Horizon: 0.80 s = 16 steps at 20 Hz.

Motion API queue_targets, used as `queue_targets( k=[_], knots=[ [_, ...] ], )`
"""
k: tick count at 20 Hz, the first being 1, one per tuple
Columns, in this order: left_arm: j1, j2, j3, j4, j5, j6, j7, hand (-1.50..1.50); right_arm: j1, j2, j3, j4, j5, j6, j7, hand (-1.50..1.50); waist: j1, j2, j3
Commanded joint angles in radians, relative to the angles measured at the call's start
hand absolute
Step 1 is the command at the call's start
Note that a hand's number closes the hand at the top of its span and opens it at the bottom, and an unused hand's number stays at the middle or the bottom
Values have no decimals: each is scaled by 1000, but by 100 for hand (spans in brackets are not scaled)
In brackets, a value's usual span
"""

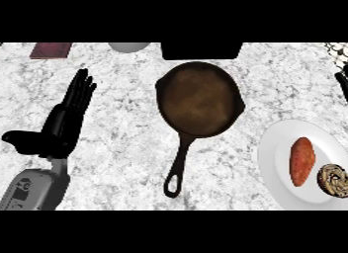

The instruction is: Pick the sweet potato from the plate and place it in the pan

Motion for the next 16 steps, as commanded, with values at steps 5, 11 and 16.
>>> queue_targets(
  k=[5,11,16],
  knots=[
    [149,122,-8,59,-138,48,76,0,53,78,-222,146,-35,-335,119,-150,29,-11,18],
    [232,145,-7,82,-155,62,110,0,286,96,-299,229,75,-672,340,-150,-26,-21,10],
    [260,168,-21,22,-160,36,133,0,510,-66,-120,48,255,-650,584,-150,16,-17,8]
  ],
)
